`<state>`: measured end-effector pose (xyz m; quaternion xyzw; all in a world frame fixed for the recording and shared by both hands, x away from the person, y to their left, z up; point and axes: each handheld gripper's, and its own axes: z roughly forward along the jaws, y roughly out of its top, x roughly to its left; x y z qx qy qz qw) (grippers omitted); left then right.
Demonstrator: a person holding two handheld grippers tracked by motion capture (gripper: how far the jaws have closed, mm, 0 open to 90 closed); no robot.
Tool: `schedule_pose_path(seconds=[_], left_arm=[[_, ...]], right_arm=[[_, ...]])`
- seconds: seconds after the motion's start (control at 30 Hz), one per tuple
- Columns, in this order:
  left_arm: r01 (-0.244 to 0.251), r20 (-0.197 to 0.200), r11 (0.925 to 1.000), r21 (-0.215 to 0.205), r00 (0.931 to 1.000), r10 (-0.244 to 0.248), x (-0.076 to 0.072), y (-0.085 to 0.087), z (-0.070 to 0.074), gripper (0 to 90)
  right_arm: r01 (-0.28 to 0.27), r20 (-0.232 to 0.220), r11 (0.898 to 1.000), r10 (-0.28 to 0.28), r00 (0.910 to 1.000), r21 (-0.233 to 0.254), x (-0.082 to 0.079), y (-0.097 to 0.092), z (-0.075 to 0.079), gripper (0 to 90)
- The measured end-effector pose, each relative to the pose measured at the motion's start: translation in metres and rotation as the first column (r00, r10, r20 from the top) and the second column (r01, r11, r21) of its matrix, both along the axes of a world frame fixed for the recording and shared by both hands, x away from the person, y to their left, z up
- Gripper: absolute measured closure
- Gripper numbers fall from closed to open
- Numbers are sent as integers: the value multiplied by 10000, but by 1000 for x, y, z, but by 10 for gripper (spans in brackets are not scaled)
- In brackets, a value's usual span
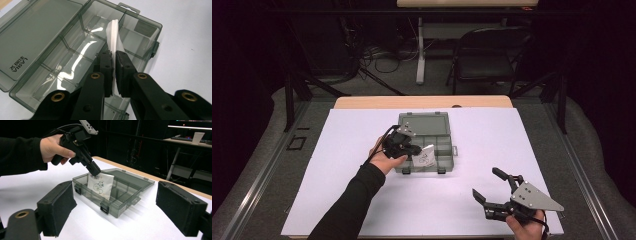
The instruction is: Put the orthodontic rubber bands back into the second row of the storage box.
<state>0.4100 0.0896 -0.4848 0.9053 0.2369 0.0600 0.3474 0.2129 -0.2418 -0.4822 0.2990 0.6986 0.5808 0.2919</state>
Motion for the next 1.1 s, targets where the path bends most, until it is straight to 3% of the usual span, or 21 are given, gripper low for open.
schedule_pose_path(seconds=[0.1, 0.6, 1.1], left_arm=[[-92, 46, 10000, -16, 9999, 92, 0, 0, 0, 809], [-1113, 292, 9937, -101, 9933, 1115, 2, 6, 3, 473], [-1805, 66, 9827, -406, 9835, 1809, 3, 15, 7, 424]], right_arm=[[-3, 0, 10000, 3, 10000, -6, 0, 0, 0, 144], [1, 29, 10000, 0, 10000, -33, 0, 0, 0, 144], [6, 57, 10000, -6, 10000, -39, 0, 1, 0, 143]])
